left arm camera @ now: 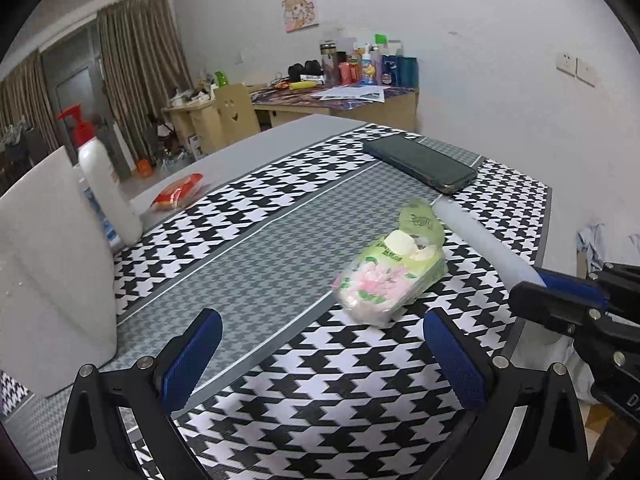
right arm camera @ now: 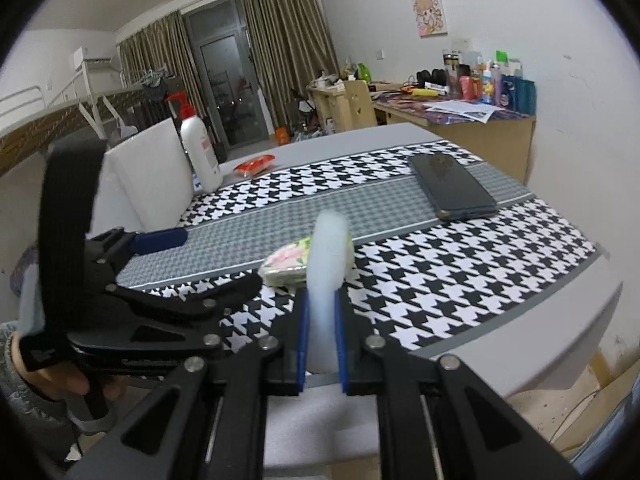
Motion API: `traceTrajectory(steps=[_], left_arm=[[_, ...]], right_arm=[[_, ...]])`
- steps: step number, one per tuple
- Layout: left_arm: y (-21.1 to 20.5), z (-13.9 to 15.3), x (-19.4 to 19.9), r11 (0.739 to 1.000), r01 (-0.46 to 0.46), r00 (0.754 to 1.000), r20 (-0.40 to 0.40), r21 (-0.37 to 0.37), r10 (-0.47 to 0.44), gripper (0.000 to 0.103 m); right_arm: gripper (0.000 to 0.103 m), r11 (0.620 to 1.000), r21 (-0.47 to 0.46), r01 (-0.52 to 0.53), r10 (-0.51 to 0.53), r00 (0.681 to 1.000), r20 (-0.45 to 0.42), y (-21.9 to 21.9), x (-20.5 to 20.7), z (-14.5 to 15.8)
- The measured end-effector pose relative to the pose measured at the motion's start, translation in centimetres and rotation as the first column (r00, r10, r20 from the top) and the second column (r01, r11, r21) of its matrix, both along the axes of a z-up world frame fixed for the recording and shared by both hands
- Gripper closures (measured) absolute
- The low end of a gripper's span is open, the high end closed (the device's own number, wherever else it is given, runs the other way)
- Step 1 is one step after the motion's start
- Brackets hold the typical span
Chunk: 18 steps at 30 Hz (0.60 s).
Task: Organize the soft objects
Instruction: 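Lift the foam tube with the right tool while the left tool grasps the floral tissue pack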
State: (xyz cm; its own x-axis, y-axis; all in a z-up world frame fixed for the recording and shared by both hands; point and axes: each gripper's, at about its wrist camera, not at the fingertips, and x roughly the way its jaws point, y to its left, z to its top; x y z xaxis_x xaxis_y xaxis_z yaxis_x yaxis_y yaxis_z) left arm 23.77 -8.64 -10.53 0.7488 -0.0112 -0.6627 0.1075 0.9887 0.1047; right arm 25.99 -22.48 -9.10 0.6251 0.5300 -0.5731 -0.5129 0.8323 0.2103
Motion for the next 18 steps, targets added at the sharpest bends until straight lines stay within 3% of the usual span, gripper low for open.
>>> traceTrajectory(steps=[8,18], left_arm=[[-2.0,-0.1,0.5,0.995,0.088,0.995,0.033,0.038,-0.089,0.003],[-4.2,-0.8,2.7,0.980,0.200,0.979,-0.026,0.019,-0.200,0.014]], right_arm=[[0.088,1.000,0.023,0.010,-0.009,1.000,-0.029,-1.0,0.6,-0.5],[0.088,0.999,0.050,0.009,-0.008,0.999,-0.031,-2.1,0.5,-0.5]])
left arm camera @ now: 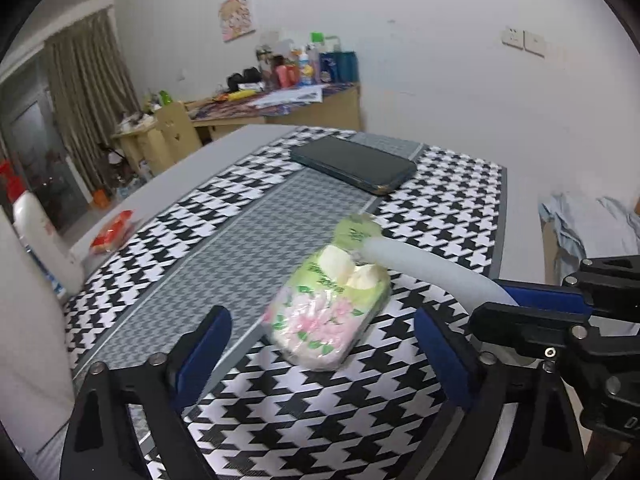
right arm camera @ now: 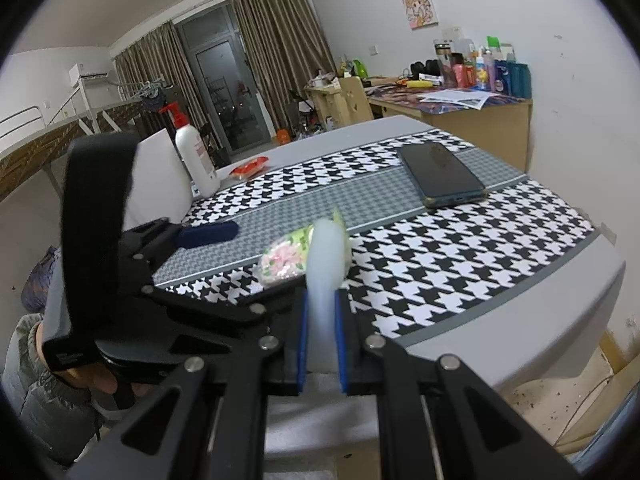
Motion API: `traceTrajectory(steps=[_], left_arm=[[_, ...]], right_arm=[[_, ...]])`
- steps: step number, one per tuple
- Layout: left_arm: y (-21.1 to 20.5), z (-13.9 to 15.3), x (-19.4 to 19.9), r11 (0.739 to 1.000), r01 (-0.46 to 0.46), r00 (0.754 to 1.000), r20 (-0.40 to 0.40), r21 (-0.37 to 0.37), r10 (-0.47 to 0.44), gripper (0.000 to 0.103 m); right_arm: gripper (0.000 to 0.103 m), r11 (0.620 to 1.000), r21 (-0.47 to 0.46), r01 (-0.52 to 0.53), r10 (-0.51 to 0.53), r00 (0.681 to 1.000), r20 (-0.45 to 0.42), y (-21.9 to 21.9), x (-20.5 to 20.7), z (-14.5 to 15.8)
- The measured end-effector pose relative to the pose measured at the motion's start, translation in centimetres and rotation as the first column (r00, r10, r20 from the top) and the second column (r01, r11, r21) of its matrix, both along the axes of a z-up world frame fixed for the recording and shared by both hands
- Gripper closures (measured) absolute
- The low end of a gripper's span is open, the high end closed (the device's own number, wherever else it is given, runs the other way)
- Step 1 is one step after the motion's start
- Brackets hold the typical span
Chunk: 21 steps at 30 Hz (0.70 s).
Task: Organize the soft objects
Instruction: 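Lift the foam tube with the right tool while the left tool grasps the floral tissue pack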
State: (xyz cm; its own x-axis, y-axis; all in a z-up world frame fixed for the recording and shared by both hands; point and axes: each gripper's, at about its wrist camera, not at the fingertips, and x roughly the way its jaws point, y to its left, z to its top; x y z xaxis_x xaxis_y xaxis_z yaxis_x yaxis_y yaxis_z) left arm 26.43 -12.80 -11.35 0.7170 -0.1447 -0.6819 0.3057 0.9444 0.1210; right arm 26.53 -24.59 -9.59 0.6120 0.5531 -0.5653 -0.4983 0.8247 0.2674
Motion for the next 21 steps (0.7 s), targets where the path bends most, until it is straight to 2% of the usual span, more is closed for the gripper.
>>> traceTrajectory(steps=[6,8,14,21], left_arm=[[-1.2,-1.3,1.3,0.999,0.037,0.996,-0.080,0.030,-0.034,0.033],[-1.4,-1.6,1.6,0.998,0.040,0.994,-0.100,0.039,-0.036,0.045],[-1.1,-1.5,1.8,0.999,0.019,0.994,-0.105,0.025,-0.017,0.073],[-0.9,-1.2,1.2,1.000,-0.003,0.996,-0.085,0.025,0.005,0.080]], right_arm=[[0.088,1.000,0.005,-0.010,0.010,1.000,-0.010,-0.2,-0.1,-0.3],[0.088,1.000,0.011,-0.011,0.011,1.000,-0.013,-0.3,-0.1,-0.4],[0.088,1.000,0.012,-0.003,0.003,1.000,-0.010,-0.7,-0.2,-0.3],[0.088,1.000,0.018,0.011,-0.011,1.000,0.003,-1.0,-0.5,0.1]])
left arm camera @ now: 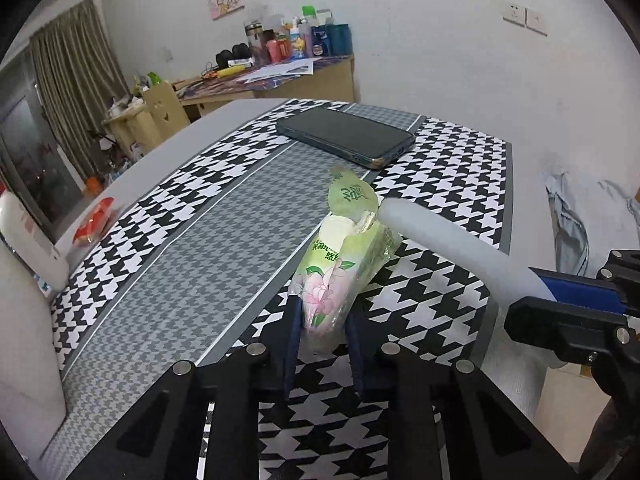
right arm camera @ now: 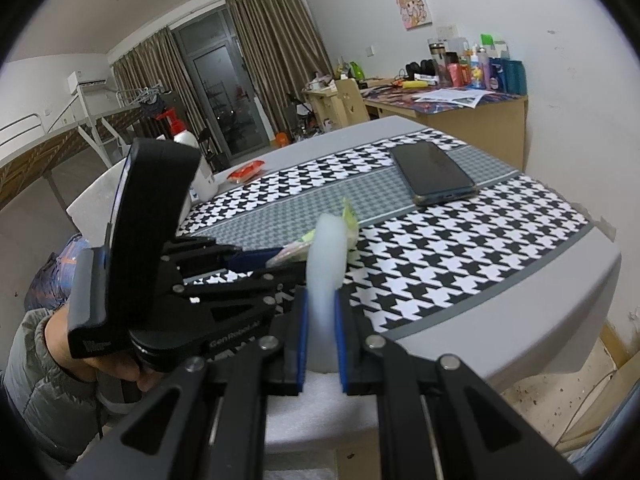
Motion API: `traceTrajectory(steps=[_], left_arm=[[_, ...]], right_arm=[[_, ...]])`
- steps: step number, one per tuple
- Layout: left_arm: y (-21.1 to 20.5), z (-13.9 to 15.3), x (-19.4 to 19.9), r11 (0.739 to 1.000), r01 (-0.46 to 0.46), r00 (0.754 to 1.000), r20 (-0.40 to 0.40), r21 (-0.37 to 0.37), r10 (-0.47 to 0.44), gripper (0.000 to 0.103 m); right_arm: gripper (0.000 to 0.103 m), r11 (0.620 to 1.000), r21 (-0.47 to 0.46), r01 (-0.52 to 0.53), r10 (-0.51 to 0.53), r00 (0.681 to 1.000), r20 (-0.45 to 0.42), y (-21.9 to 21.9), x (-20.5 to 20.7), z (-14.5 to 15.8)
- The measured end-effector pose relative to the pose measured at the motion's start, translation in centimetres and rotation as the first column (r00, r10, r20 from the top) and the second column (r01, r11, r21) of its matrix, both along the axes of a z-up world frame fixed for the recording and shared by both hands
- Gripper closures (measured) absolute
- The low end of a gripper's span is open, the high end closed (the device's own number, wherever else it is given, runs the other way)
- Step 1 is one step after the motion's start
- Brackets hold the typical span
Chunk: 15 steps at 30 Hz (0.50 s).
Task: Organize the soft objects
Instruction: 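Lift the foam tube with the right tool while the left tool grasps the floral tissue pack, then carry the tissue pack and foam tube with both tools over the foam box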
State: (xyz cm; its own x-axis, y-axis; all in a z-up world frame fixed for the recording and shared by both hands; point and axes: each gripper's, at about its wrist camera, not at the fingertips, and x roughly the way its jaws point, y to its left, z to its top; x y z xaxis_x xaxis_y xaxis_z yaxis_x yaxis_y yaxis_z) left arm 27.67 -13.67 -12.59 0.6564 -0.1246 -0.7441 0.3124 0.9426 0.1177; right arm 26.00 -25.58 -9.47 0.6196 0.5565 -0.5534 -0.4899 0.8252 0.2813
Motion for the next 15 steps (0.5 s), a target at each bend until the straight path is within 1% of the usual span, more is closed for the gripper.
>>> traceTrajectory(steps=[3,7,10,14,15], left_arm=[[0.4,0.3,-0.7,1.000,-0.007,1.000,0.004,-0.009,0.007,0.080],[1.1,1.3,-1.6,0.999,-0.019,0.999,0.028,-0.028,0.020,0.080],[1.7,2.1,-2.5,0.999,-0.028,0.998,0.053,-0.027,0.030,0.080],[2.8,2.8,-3.5,0.997,-0.051,0.996,0.064,-0.060,0.055,0.080],[3.0,2.9,-3.6,0.997,-0.058,0.996,0.070,-0.057,0.062,0.080]], right_arm=[[0.088,1.000,0.001,0.000,0.000,1.000,0.010,0.1,-0.3,0.4],[0.088,1.000,0.002,-0.004,0.004,0.999,0.033,0.4,-0.9,1.2],[0.088,1.000,0.007,-0.008,0.008,0.999,0.051,0.7,-1.2,1.8],[0.088,1.000,0.004,-0.019,0.019,0.997,0.073,1.3,-1.6,2.4],[0.088,1.000,0.003,-0.022,0.022,0.997,0.075,1.4,-1.7,2.5]])
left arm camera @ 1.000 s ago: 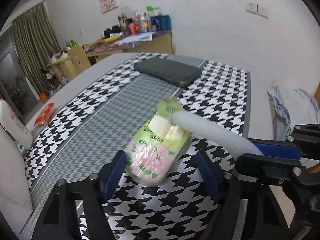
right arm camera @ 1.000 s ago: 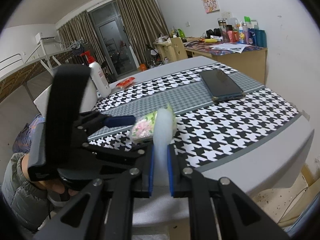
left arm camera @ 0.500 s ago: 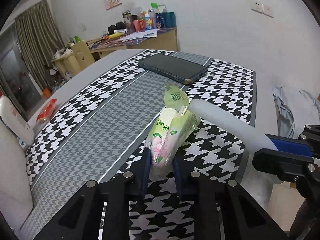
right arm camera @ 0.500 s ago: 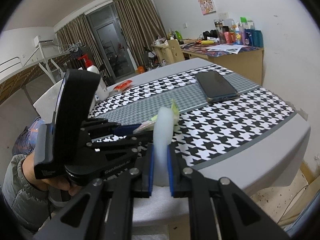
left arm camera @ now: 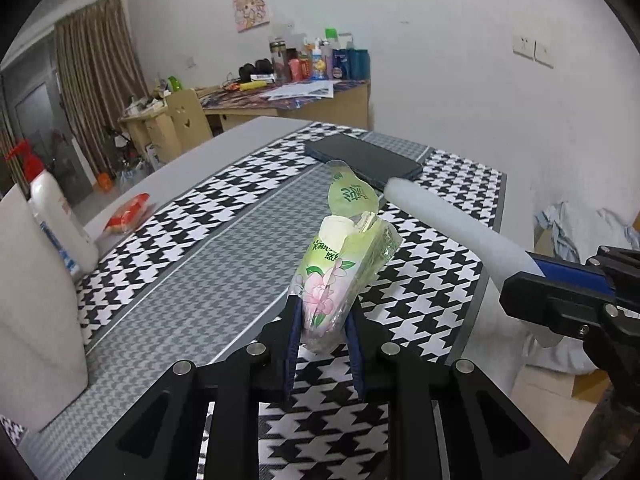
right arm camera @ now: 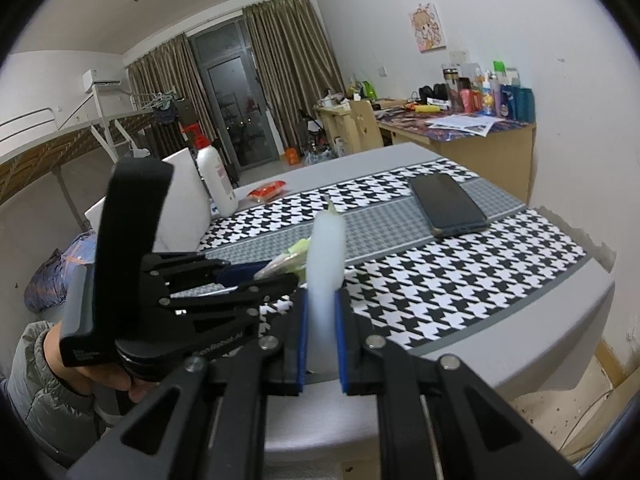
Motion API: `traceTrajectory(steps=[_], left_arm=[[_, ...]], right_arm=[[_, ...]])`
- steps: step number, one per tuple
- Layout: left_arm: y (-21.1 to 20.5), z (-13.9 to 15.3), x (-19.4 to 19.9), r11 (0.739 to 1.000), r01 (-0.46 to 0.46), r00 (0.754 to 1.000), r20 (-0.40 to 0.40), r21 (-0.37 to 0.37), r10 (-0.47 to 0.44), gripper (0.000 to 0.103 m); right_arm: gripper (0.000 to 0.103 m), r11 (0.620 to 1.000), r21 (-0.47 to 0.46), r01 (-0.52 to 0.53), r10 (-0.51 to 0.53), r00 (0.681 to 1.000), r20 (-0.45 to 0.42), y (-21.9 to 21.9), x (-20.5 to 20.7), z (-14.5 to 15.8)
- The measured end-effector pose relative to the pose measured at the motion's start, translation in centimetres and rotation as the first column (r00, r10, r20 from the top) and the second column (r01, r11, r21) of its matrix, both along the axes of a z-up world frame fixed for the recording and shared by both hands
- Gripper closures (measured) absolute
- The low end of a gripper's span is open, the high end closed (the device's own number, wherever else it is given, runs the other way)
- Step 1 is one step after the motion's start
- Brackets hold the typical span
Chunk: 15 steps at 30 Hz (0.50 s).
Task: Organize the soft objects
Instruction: 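Carry the tissue pack and foam tube with both tools over the foam box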
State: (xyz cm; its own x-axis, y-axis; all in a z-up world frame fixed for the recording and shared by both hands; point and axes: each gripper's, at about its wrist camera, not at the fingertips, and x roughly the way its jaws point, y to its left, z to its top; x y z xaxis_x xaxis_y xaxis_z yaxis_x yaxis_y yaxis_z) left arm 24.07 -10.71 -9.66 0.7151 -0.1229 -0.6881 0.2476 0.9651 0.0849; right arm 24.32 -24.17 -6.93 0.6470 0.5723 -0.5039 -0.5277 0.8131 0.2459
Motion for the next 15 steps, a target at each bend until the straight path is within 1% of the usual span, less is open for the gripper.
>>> traceTrajectory(steps=[2,5,9,13,15], left_arm=[[0.4,0.2,-0.3,1.000,-0.019,1.000,0.009,0.004,0.019,0.080],[1.3,0.4,-0.7,0.999,-0.041,0.999,0.017,-0.020,0.041,0.080],[2.5,0.9,-1.3,0.997,-0.070,0.997,0.030,-0.031,0.071,0.080],[3.7,1.6,-2.0,0.993,-0.095,0.994,0.041,-0.065,0.098,0.080],[4.4,2.0,-2.5,0.989,-0.130,0.989,0.066,-0.070,0.135,0.080]], right_arm=[[0.088,1.000,-0.002,-0.002,0.002,1.000,0.005,0.2,-0.1,0.3],[0.088,1.000,-0.004,-0.006,0.006,1.000,0.010,0.6,-0.2,0.6],[0.088,1.000,-0.015,-0.016,0.017,1.000,0.017,1.3,-0.2,0.9],[0.088,1.000,-0.018,-0.024,0.024,0.999,0.024,2.0,-0.2,1.3],[0.088,1.000,-0.021,-0.020,0.021,0.999,0.029,2.3,-0.3,1.4]])
